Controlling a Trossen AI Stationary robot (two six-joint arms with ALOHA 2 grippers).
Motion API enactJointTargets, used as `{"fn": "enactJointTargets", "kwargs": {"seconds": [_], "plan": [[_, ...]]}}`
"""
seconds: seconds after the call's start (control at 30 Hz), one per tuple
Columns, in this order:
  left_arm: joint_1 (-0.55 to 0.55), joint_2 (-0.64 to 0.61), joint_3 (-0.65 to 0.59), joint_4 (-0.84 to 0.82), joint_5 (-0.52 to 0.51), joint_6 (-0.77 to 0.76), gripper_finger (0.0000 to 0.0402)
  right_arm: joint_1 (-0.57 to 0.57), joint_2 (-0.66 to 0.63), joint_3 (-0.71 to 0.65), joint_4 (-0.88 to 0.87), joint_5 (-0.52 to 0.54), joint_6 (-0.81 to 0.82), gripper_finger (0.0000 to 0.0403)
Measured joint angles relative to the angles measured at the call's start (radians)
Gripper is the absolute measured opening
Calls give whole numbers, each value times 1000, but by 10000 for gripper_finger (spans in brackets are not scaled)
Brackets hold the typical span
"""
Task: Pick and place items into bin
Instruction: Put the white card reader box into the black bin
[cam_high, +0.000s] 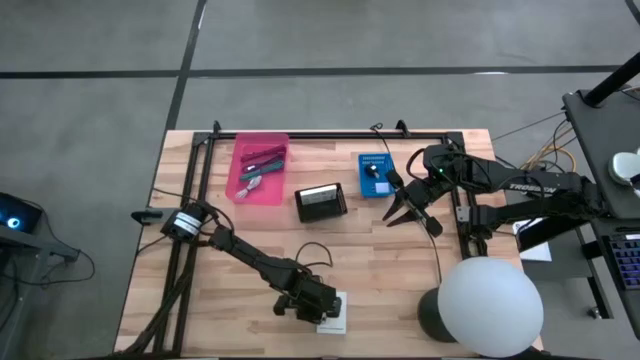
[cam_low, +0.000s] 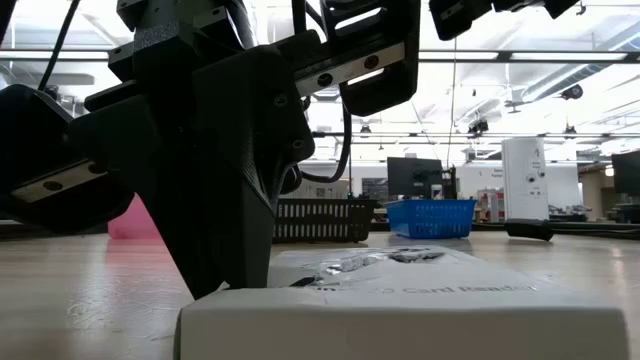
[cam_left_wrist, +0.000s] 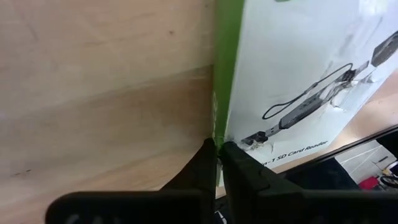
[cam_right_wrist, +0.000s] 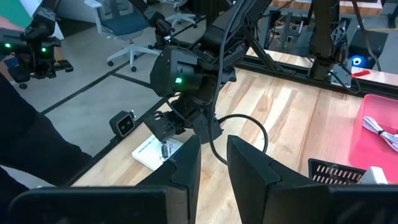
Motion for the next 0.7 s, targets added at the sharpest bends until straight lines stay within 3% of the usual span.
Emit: {"fn": "enactJointTargets", "kwargs": {"seconds": [0.3, 0.7], "plan": [[-1, -36, -1, 11, -11, 68, 0, 0, 0, 0, 0, 0, -24, 68], [3, -60, -1, -15, -114, 145, 1, 0, 0, 2, 0, 1, -20, 68]]}}
